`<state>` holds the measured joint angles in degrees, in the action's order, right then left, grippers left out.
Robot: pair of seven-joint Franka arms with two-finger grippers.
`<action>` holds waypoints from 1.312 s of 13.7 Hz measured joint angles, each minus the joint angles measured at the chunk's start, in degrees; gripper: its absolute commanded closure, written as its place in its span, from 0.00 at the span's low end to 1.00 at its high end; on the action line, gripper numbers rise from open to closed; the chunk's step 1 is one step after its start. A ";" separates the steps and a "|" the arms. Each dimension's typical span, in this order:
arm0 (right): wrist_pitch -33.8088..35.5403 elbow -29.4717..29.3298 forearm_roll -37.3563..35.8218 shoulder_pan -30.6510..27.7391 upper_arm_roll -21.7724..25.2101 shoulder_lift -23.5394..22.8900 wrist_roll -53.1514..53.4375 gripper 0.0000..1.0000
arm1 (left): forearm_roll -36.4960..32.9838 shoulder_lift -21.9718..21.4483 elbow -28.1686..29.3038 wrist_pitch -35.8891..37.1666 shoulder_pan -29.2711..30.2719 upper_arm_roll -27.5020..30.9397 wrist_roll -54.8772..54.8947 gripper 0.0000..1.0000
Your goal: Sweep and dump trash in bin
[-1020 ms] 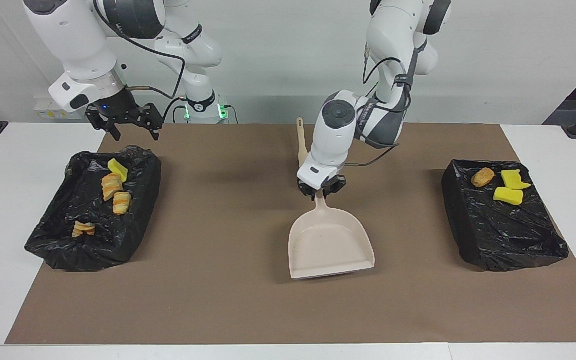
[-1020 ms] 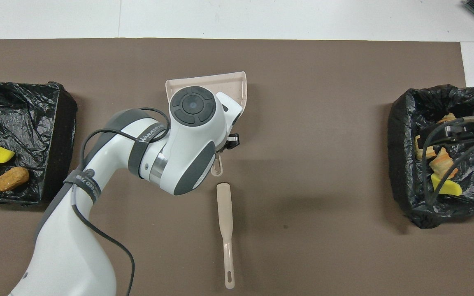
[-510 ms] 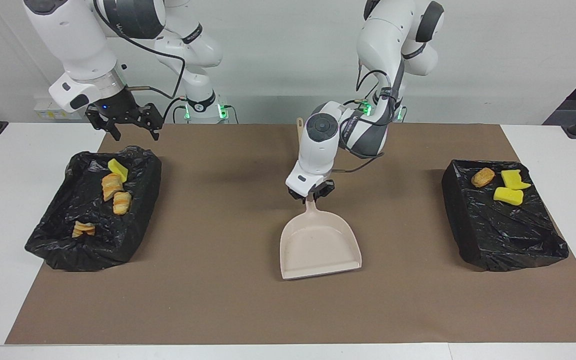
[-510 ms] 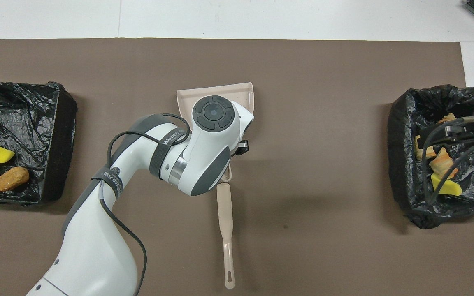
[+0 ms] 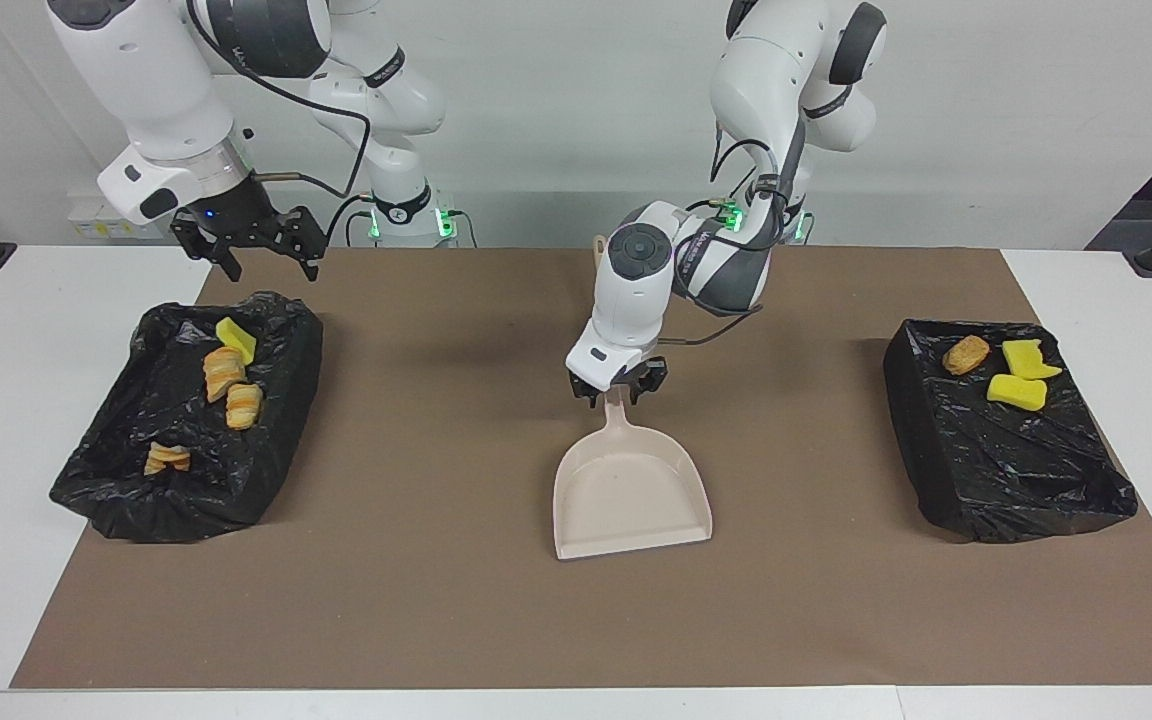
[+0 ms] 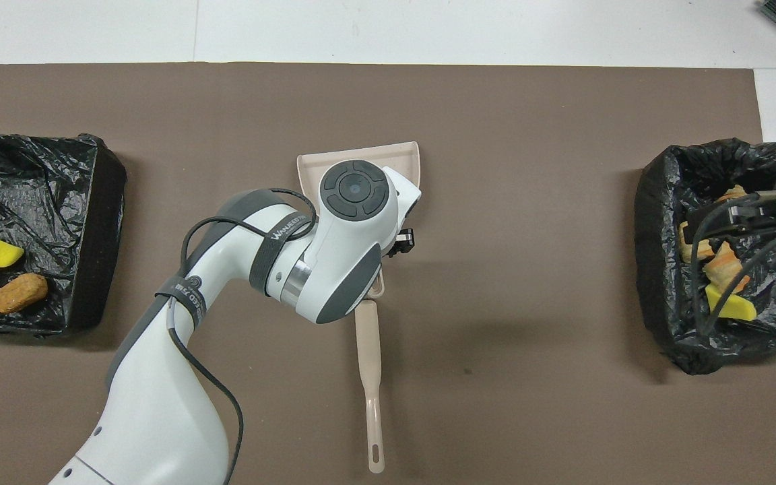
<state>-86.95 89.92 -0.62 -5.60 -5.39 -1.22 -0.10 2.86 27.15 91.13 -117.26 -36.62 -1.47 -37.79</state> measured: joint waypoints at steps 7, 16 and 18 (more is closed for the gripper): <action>0.00 0.00 0.00 0.00 0.00 0.00 0.00 0.00 | -5.89 -6.23 1.69 0.25 0.21 5.57 6.86 0.00; 0.00 0.00 0.00 0.00 0.00 0.00 0.00 0.00 | -8.83 -25.17 6.11 6.76 13.45 9.69 27.69 0.00; 0.00 0.00 0.00 0.00 0.00 0.00 0.00 0.00 | -8.82 -28.34 5.61 10.58 15.67 10.05 30.71 0.00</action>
<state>-86.95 89.92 -0.62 -5.60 -5.39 -1.22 -0.10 -5.96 -1.18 96.74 -106.69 -20.94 8.58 -7.09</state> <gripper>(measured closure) 0.000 0.000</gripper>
